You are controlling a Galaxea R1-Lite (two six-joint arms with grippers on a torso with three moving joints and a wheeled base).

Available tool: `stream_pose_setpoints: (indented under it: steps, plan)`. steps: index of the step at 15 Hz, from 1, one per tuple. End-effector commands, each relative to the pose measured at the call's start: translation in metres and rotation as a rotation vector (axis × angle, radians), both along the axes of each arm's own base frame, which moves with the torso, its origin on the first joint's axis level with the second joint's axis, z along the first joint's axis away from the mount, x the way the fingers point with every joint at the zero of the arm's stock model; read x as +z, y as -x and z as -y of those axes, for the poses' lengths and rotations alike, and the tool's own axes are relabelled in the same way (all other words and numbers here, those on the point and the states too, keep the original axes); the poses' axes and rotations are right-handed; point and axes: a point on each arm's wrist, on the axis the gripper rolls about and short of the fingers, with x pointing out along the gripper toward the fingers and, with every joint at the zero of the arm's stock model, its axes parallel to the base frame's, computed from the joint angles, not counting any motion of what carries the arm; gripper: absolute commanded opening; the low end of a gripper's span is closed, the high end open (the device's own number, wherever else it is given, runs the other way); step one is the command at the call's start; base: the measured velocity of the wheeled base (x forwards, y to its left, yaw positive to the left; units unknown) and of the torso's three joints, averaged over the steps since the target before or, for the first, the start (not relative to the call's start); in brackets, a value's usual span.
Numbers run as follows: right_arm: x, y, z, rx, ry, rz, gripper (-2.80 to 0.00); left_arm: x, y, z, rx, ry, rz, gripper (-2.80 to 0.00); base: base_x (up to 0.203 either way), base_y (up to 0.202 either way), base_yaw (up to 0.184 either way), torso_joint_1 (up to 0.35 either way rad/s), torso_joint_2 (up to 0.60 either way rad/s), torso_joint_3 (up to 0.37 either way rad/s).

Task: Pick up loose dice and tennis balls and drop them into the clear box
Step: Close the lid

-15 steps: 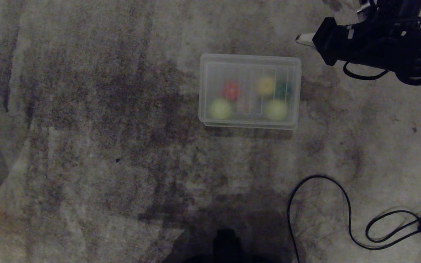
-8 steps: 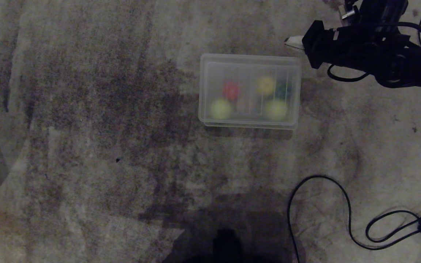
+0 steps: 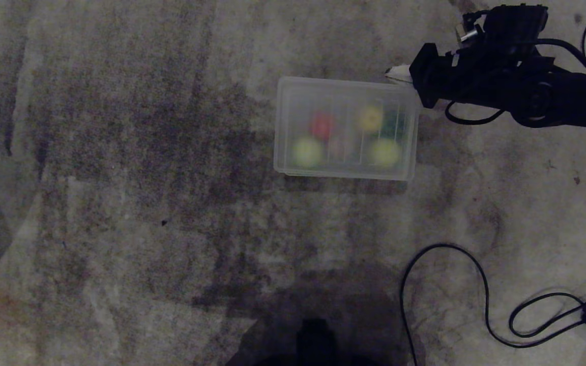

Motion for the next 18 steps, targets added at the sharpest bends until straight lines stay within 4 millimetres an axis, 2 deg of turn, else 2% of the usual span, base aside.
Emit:
stream_pose_setpoints:
  steps: [1,4,12,18]
  plan:
    - [-0.004,0.004,-0.002,0.010,0.005,-0.036,-2.80,0.000,0.000,0.000,0.002,0.001,-0.002,-2.80,0.000,0.000,0.000,0.000,0.00,0.000]
    - [-0.014,0.011,-0.003,0.014,0.023,-0.103,-2.80,0.000,0.000,0.000,0.001,0.001,-0.002,-2.80,0.000,0.000,0.000,0.000,0.00,0.000]
    - [0.002,0.026,0.003,0.007,0.082,-0.024,-2.80,0.000,0.000,0.000,0.002,0.001,-0.002,-2.80,0.000,0.000,0.000,0.000,0.00,0.000]
    - [-0.004,0.042,0.004,0.019,0.097,-0.111,-2.80,0.000,0.000,0.000,0.002,0.001,-0.002,-2.80,0.000,0.000,0.000,0.000,0.00,0.000]
